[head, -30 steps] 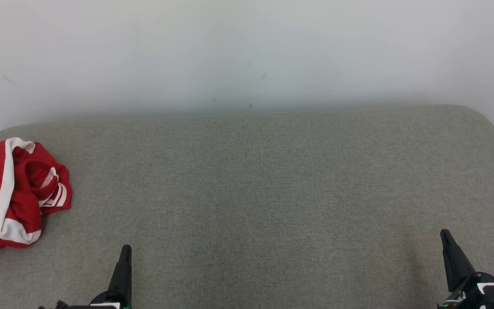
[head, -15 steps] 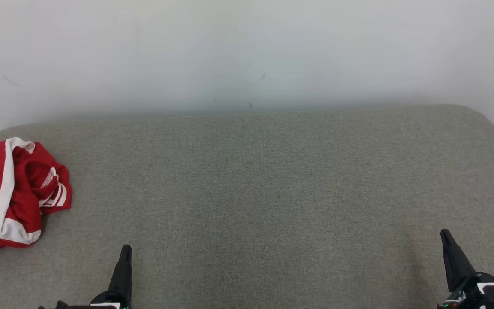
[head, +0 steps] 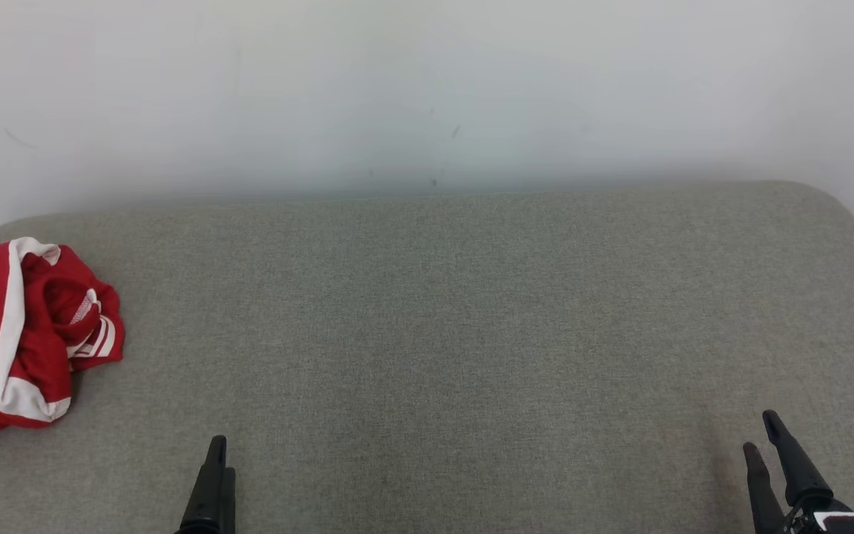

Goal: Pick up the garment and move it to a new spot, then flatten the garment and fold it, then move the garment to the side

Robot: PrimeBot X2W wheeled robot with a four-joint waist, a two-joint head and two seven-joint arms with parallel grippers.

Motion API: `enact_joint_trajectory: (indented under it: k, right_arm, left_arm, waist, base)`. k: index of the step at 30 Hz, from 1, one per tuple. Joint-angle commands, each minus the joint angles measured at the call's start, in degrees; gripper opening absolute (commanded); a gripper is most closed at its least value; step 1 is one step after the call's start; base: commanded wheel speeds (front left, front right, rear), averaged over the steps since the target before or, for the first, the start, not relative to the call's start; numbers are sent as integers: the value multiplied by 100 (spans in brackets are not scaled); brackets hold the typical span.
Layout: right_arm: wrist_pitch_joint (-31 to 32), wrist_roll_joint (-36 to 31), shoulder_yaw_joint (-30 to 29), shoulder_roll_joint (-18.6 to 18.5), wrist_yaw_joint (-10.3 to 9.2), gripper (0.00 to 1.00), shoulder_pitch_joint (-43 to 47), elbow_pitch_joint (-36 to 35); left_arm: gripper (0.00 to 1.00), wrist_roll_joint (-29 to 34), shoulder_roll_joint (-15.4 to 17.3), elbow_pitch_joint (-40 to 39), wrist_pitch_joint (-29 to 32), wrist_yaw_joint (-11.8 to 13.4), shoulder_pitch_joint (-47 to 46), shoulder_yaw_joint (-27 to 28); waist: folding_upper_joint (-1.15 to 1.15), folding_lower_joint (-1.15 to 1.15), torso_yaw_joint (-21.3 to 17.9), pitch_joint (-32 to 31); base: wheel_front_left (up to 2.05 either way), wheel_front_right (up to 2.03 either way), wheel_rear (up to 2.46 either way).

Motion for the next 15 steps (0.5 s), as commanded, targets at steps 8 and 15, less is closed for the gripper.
enact_joint_trajectory:
  k: [8,15]
  right_arm:
    - [-356,-58,307,-12,-1,100,-20,-92]
    - [-622,-353,555,-15,-1,100,-26,-111]
  left_arm:
    - [100,46,4,-98,-155,-2,-9,13]
    - [100,412,7,-87,-271,-3,-9,96]
  waist:
    - [0,0,1,12]
    - [0,0,1,19]
  base:
    - [0,0,0]
    - [0,0,0]
